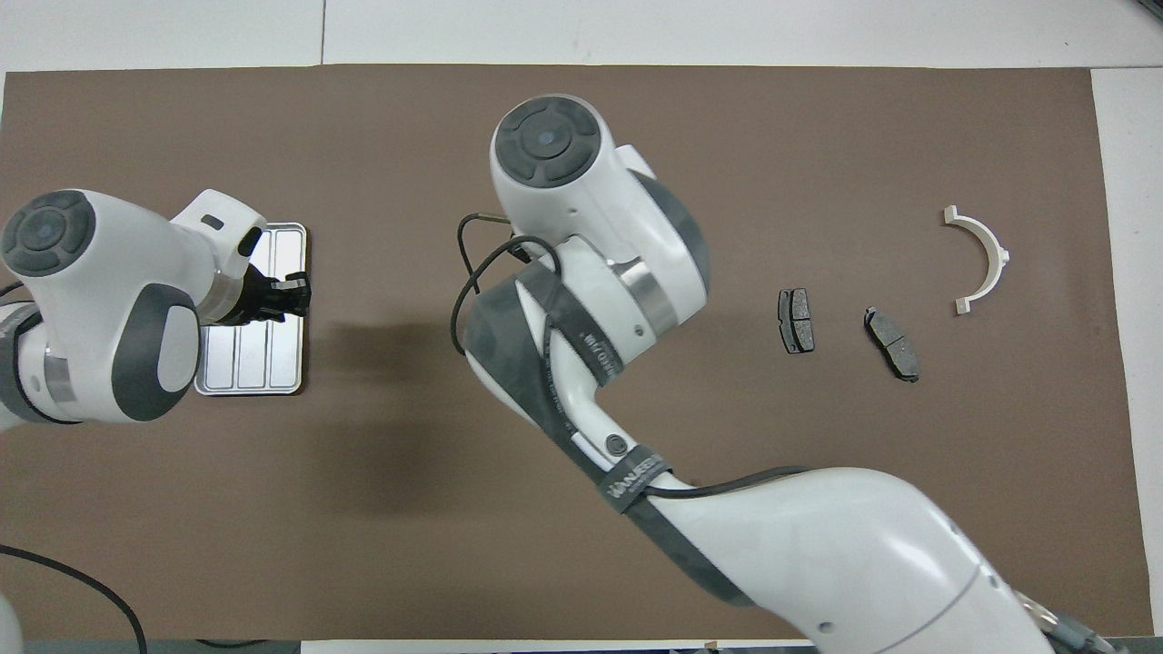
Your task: Place bearing gear from tray to pile
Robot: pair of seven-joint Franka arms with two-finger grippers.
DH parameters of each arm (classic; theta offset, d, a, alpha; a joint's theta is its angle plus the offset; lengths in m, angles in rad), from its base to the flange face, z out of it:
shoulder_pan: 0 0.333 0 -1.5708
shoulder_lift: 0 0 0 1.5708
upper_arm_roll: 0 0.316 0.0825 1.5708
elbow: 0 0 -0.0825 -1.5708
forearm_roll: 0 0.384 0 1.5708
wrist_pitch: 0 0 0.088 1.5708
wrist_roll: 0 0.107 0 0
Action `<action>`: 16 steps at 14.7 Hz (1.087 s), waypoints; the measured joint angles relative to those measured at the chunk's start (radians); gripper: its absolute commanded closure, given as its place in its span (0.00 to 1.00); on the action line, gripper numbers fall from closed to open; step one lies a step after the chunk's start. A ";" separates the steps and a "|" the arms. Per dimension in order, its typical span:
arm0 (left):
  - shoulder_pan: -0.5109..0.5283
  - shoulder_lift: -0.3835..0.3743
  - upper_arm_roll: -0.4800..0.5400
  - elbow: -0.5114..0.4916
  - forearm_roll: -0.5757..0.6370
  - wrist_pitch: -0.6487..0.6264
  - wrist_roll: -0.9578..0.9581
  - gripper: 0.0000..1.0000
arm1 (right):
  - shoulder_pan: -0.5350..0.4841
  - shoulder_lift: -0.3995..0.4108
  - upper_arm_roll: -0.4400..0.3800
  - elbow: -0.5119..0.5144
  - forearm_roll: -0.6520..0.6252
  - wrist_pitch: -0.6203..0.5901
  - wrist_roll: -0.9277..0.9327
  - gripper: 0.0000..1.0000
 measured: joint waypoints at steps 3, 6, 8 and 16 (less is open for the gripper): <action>-0.167 0.121 -0.002 0.129 0.000 0.003 -0.267 0.92 | -0.185 -0.035 -0.002 0.000 0.006 -0.070 -0.360 1.00; -0.276 0.227 -0.001 0.193 0.000 0.060 -0.394 0.87 | -0.322 -0.035 -0.005 -0.005 0.006 -0.043 -0.613 1.00; -0.294 0.260 0.001 0.187 0.000 0.086 -0.407 0.85 | -0.366 -0.033 -0.005 -0.038 0.005 0.022 -0.676 1.00; -0.295 0.267 0.004 0.165 0.000 0.086 -0.417 0.00 | -0.425 0.044 -0.008 -0.352 -0.021 0.450 -0.684 1.00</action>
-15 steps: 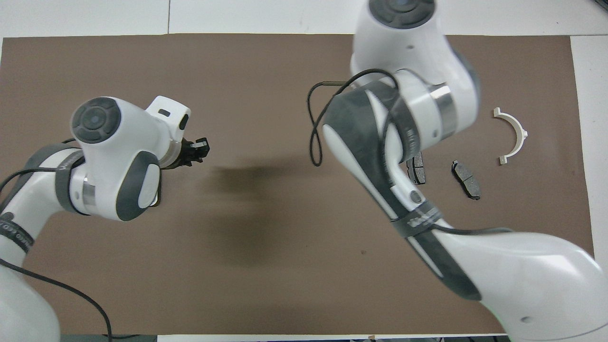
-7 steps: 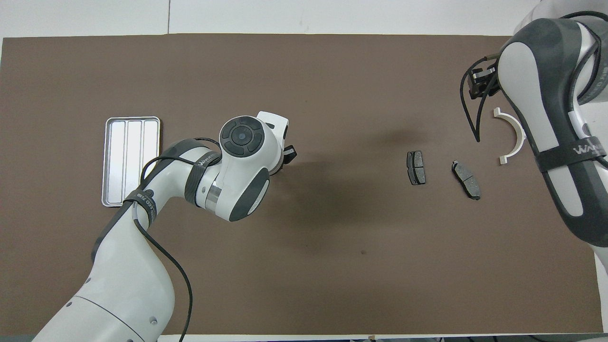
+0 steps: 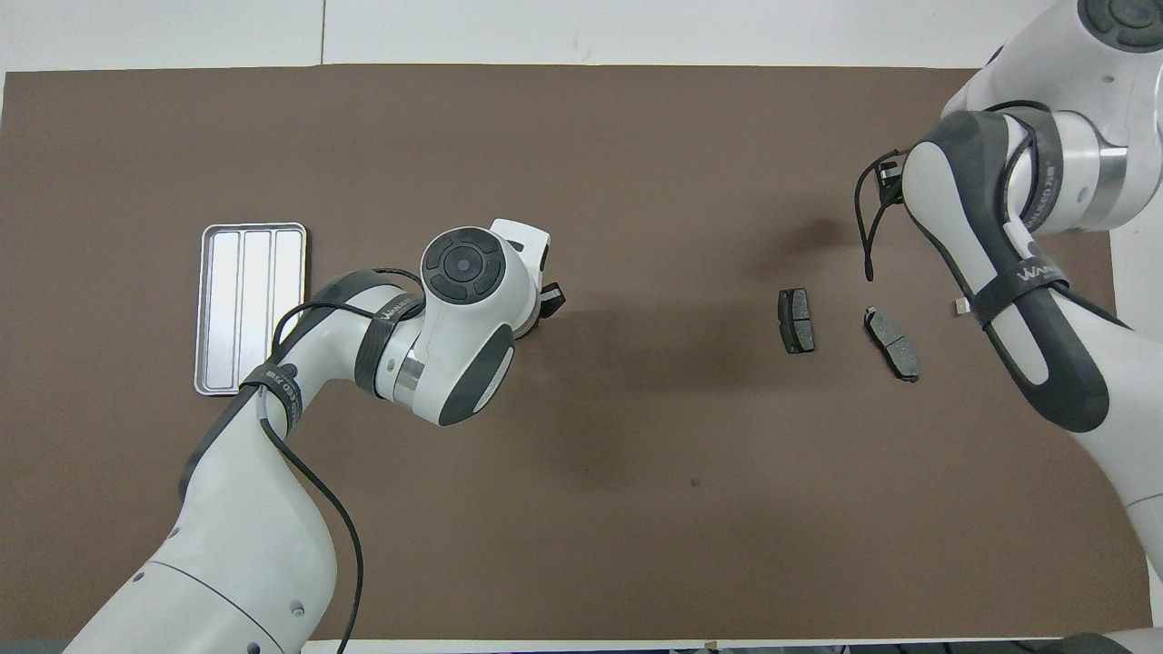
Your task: Place bearing gear from tray to pile
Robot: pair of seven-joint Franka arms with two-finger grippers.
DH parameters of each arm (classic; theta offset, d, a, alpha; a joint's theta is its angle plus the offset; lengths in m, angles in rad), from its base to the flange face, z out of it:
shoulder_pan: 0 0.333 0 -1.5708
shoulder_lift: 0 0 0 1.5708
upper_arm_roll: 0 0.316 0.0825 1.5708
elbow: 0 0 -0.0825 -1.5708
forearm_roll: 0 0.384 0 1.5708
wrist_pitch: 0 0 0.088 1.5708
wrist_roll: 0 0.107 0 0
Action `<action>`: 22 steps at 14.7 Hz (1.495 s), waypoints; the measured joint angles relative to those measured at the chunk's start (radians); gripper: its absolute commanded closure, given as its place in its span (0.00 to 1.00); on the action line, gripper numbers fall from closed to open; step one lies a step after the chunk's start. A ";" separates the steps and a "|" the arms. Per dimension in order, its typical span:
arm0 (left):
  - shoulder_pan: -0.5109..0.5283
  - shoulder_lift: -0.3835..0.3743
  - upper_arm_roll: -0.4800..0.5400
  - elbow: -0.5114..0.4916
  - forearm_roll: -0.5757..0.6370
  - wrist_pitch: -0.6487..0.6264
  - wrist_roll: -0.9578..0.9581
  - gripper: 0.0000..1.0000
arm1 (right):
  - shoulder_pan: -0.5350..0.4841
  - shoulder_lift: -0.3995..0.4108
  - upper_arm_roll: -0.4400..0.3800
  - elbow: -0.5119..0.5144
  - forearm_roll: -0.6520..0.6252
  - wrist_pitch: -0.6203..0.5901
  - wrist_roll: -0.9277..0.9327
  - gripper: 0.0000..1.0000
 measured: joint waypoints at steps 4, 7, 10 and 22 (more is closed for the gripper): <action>0.036 -0.065 0.032 0.013 0.026 -0.087 0.005 0.00 | 0.000 0.025 0.000 -0.031 0.000 0.090 0.000 1.00; 0.184 -0.210 0.043 0.016 0.031 -0.243 0.190 0.00 | 0.000 0.024 0.000 -0.081 0.000 0.156 0.000 0.93; 0.355 -0.350 0.049 0.016 0.032 -0.404 0.457 0.00 | 0.002 0.023 0.001 -0.084 0.000 0.155 0.002 0.00; 0.499 -0.522 0.040 -0.003 0.032 -0.580 0.696 0.00 | 0.357 -0.157 0.027 0.044 0.020 -0.212 0.678 0.00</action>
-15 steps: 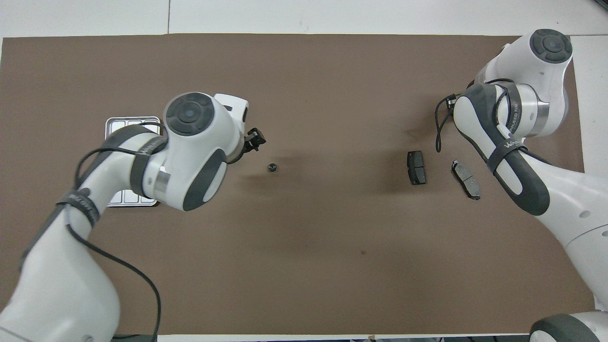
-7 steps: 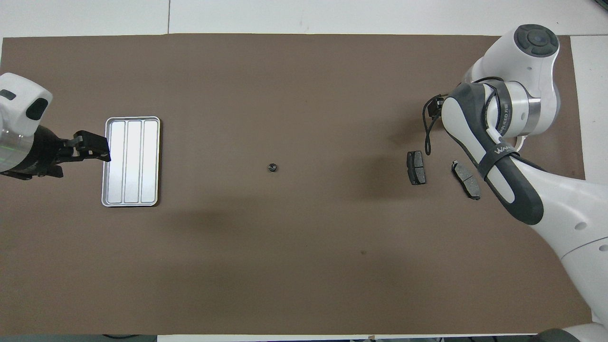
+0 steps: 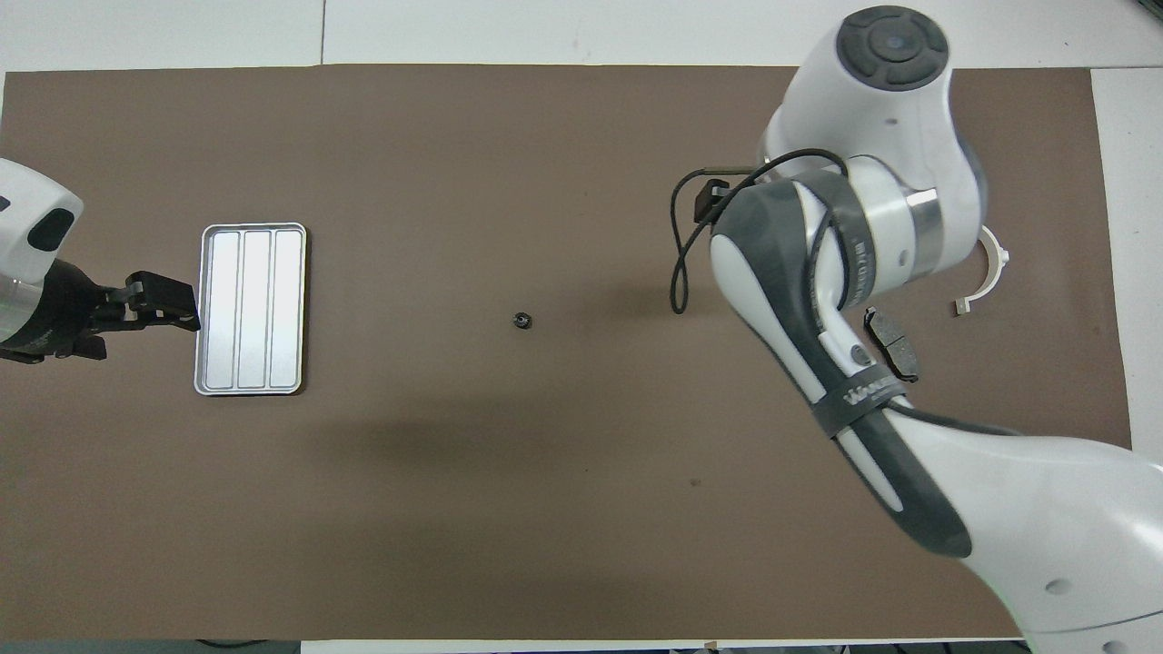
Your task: Place bearing gear from tray to pile
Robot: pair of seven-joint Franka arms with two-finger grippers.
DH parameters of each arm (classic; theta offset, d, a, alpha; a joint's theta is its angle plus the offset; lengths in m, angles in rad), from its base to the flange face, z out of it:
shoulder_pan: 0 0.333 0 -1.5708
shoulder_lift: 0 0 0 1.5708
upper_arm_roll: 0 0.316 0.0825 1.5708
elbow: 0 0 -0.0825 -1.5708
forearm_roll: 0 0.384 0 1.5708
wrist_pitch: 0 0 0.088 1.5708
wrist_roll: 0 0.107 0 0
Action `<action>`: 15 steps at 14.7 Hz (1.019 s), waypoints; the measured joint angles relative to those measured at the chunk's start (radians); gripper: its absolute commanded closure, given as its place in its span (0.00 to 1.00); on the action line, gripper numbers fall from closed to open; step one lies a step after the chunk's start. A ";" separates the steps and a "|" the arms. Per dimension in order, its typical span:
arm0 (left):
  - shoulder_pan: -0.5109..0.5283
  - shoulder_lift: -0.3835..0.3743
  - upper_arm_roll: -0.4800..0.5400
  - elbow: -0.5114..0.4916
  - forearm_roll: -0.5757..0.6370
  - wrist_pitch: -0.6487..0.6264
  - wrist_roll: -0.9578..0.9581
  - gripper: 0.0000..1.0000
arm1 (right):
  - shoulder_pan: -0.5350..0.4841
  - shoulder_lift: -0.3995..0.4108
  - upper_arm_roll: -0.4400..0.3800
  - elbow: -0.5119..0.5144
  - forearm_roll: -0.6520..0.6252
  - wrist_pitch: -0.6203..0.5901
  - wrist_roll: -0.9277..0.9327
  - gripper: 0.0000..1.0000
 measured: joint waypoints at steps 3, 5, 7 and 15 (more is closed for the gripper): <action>0.032 0.023 -0.005 0.028 0.000 0.014 0.038 0.00 | 0.126 0.001 0.001 0.003 0.033 0.015 0.242 0.00; 0.046 0.067 -0.010 0.093 0.000 -0.013 0.046 0.00 | 0.183 0.007 0.002 0.002 0.034 0.042 0.335 0.00; 0.088 0.087 -0.038 0.119 0.000 -0.039 0.056 0.00 | 0.239 0.044 0.001 0.004 0.034 0.072 0.408 0.00; 0.122 0.077 -0.079 0.113 -0.001 -0.062 0.091 0.00 | 0.338 0.239 -0.005 0.055 0.007 0.224 0.507 0.00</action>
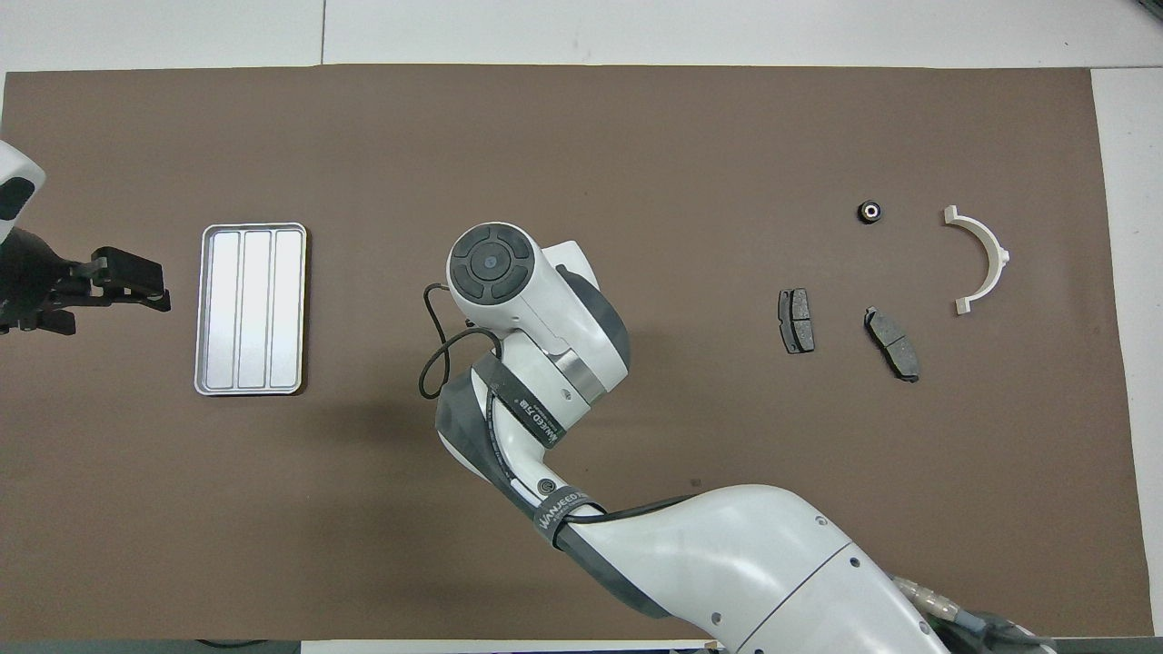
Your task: Place bearing gear from tray to pile
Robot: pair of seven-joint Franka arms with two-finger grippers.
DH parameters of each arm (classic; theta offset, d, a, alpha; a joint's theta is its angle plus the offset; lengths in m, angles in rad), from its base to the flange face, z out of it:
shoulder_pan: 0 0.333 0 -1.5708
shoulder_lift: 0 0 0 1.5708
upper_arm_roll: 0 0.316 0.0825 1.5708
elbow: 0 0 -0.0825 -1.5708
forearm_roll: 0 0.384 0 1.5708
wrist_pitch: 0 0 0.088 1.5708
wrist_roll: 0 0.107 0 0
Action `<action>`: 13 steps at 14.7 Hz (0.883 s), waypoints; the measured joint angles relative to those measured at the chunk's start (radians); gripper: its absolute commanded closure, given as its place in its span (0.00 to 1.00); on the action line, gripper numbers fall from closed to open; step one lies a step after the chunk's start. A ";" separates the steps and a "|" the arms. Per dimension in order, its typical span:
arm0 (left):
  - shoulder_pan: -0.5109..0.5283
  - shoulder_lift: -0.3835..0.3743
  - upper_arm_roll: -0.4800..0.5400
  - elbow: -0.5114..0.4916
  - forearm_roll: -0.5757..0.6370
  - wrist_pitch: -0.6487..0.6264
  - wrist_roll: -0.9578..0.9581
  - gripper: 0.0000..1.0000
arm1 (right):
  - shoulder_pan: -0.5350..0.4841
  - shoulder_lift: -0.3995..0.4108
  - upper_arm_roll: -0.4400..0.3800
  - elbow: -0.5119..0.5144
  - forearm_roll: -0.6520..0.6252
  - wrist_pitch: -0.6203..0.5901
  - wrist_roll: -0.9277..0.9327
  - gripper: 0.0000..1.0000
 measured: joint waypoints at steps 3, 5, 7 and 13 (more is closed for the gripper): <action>0.000 -0.008 -0.001 -0.004 0.000 0.000 0.008 0.00 | 0.002 0.022 -0.002 0.003 -0.015 0.027 0.001 0.00; -0.001 -0.009 -0.005 -0.004 0.000 0.000 0.013 0.00 | 0.010 0.035 -0.001 0.003 -0.020 0.037 0.003 0.00; -0.001 -0.011 -0.007 -0.004 0.000 0.000 0.023 0.00 | 0.017 0.045 -0.001 0.003 -0.021 0.044 0.006 0.00; -0.019 -0.019 -0.013 0.001 0.000 0.000 0.039 0.00 | 0.012 0.051 -0.007 0.003 -0.034 0.070 0.007 0.03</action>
